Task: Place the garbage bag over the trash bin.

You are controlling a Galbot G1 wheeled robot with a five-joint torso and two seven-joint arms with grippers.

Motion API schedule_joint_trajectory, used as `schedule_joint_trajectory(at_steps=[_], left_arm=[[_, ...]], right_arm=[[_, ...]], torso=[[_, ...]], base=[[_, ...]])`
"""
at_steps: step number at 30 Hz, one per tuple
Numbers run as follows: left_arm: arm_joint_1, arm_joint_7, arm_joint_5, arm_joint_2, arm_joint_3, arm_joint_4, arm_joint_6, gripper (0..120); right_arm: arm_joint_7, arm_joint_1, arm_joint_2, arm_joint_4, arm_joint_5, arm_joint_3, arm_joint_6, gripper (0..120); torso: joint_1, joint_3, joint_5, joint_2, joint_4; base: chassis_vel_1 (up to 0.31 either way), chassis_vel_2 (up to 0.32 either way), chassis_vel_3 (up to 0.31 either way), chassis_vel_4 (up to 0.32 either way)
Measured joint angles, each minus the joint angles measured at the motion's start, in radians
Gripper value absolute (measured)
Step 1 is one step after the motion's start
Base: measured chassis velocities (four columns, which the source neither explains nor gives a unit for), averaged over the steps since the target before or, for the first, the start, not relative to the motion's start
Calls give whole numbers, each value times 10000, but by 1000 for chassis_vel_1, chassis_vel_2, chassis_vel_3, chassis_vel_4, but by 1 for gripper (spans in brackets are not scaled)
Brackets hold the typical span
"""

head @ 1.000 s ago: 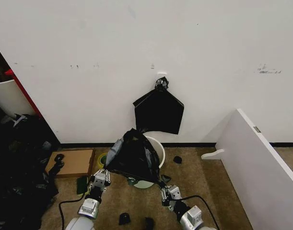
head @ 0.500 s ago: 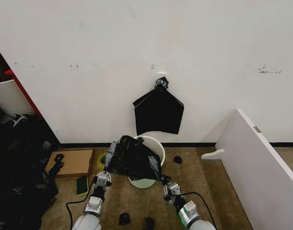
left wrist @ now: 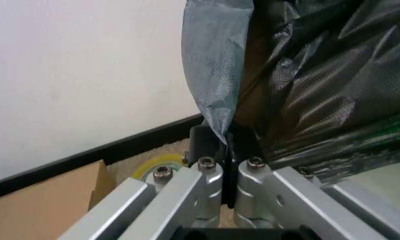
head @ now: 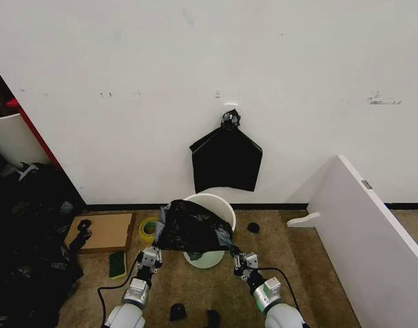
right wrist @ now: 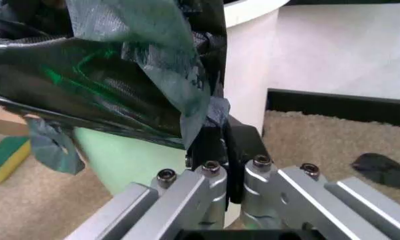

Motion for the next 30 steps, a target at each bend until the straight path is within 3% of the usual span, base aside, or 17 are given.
schedule_joint_trajectory(at_steps=[3, 6, 8, 13, 19, 25, 30], left_arm=[[5, -138, -324, 77, 38, -53, -85, 4], [76, -76, -580, 230, 36, -358, 23, 18], [112, -68, -720, 297, 19, -535, 287, 25], [294, -120, -1432, 605, -122, -1622, 1806, 45], [696, 290, -1483, 1136, -356, -2409, 2257, 65], [1350, 636, -1301, 1598, -496, -2727, 1297, 85], [1900, 849, -972, 1842, -609, -2607, -206, 100]], right_arm=[[-151, -137, -32, 246, 116, 8, 0, 7], [-427, -397, -260, 605, 90, 24, -33, 19], [-550, -506, -354, 709, 16, 59, -52, 25], [-960, -930, -647, 1156, -257, 274, -29, 45], [-1062, -1423, -963, 1818, -564, 393, 74, 67], [-419, -2073, -1265, 2753, -1222, 466, 6, 86], [957, -3150, -1675, 4393, -1939, 437, -845, 100]], torso=[[0, 0, -1, 0, -1], [0, -1, 0, 0, 0], [0, 0, -1, 0, -1], [0, -1, 0, 0, -2], [0, -1, 0, 0, 0], [0, -2, 1, 0, 0], [-1, -2, -2, 0, -1]], base=[[0, 0, 0, 0], [0, 0, 0, 0], [0, 0, 0, 0], [0, 0, 0, 0], [0, 0, 0, 0], [0, 0, 0, 0], [0, 0, 0, 0]])
